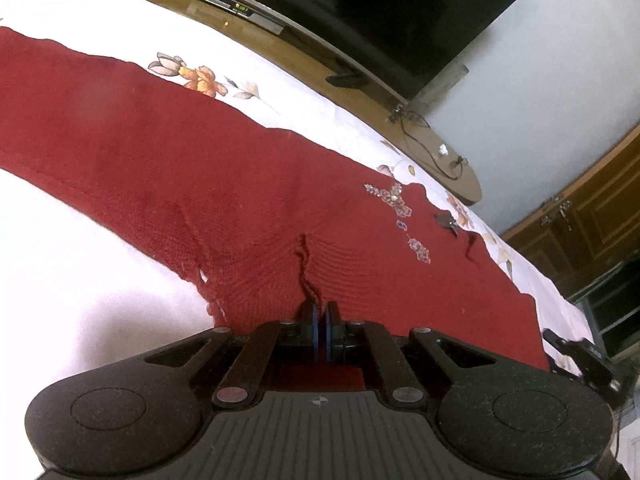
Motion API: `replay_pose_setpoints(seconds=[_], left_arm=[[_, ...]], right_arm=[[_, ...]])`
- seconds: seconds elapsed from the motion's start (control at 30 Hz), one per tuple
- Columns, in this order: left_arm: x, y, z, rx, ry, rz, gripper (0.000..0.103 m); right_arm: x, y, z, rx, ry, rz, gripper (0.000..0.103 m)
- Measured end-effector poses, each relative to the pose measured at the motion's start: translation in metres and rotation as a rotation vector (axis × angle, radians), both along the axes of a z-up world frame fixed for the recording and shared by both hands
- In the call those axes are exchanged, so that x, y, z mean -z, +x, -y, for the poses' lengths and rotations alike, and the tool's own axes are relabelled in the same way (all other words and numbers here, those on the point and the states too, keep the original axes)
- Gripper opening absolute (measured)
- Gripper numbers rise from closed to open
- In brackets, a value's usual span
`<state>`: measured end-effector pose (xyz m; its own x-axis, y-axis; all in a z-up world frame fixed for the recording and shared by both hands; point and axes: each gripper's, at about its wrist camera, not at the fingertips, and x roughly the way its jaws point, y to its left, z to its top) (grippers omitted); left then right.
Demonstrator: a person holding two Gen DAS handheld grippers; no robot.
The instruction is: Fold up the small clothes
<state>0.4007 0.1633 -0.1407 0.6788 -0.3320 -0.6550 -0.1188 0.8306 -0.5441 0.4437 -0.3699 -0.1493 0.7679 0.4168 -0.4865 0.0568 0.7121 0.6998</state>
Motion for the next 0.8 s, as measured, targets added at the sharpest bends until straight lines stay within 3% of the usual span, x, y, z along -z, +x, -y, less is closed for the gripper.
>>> replay_pose_setpoints(seconds=[0.1,0.13,0.17,0.23,0.27,0.33,0.43,0.53,0.63,0.73,0.8], left_arm=[[-0.001,-0.001,0.002,0.010,0.017,0.015,0.003],[-0.003,-0.002,0.002,0.004,0.025,0.034,0.003],[-0.007,-0.006,0.001,-0.011,0.026,0.067,0.003],[-0.015,-0.011,0.001,-0.031,0.029,0.129,0.003],[-0.016,-0.011,0.004,-0.028,0.068,0.133,0.003],[-0.008,-0.003,0.010,-0.008,0.136,0.082,0.003],[0.000,-0.003,0.007,-0.017,0.117,0.080,0.003],[-0.002,-0.003,0.006,-0.004,0.109,0.079,0.003],[-0.009,-0.010,-0.002,-0.024,0.123,0.096,0.003],[-0.016,-0.010,-0.013,-0.052,0.111,0.123,0.004],[-0.020,0.000,-0.013,-0.051,0.108,0.125,0.003]], right_arm=[[0.006,0.013,-0.003,-0.047,0.013,-0.001,0.035],[0.004,0.013,-0.007,-0.058,-0.017,-0.003,0.019],[0.001,0.011,-0.011,-0.057,-0.070,0.004,0.010],[-0.009,0.000,-0.015,-0.019,-0.156,0.058,0.009],[-0.014,-0.006,-0.015,-0.007,-0.168,0.084,0.008],[-0.020,-0.012,-0.020,0.007,-0.235,0.113,0.007],[-0.004,-0.002,-0.019,0.021,-0.294,0.023,0.000],[-0.006,-0.008,-0.013,0.025,-0.266,0.029,0.003],[-0.016,-0.017,-0.014,0.017,-0.290,0.065,0.024],[-0.027,-0.016,-0.016,0.004,-0.321,0.098,0.036],[-0.029,-0.005,-0.012,0.005,-0.307,0.094,0.038]])
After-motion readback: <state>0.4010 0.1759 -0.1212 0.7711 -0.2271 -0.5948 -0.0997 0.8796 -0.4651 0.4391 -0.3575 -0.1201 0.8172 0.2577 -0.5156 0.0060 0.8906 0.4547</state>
